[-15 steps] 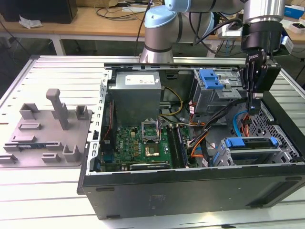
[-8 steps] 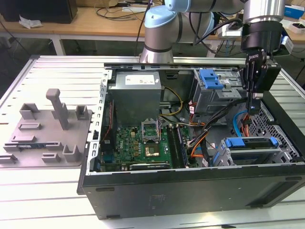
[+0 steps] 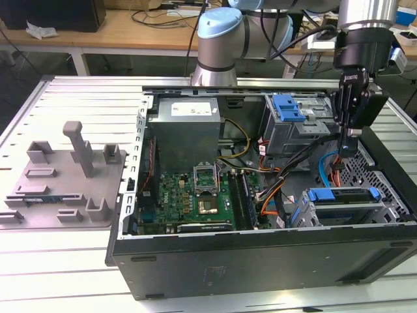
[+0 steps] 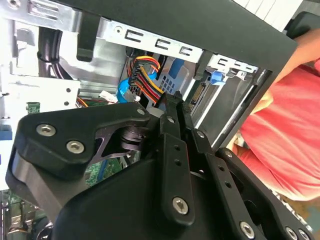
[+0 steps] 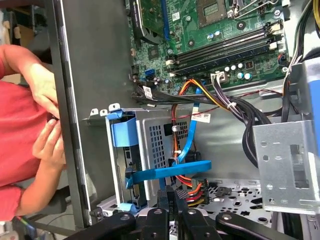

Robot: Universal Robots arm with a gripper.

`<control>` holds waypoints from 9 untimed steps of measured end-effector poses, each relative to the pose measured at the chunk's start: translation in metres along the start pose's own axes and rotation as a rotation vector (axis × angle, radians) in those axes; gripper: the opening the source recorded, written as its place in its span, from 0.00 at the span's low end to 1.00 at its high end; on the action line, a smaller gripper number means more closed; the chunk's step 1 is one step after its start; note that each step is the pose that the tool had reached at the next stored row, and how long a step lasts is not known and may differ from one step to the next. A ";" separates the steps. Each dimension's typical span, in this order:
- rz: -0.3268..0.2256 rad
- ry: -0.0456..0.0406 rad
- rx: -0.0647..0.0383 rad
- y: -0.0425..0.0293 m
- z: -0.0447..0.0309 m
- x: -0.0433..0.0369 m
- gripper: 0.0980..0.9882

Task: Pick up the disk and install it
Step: 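Insert the first disk wire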

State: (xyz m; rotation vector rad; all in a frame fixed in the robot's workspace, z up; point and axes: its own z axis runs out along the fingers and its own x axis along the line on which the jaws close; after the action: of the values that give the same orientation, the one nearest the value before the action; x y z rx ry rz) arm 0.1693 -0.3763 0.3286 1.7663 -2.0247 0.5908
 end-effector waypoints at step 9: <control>-0.001 -0.0370 -0.005 -0.0014 0.0040 0.0264 0.08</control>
State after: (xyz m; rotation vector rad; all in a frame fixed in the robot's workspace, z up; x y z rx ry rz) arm 0.1672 -0.4005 0.3397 1.7876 -2.0484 0.5565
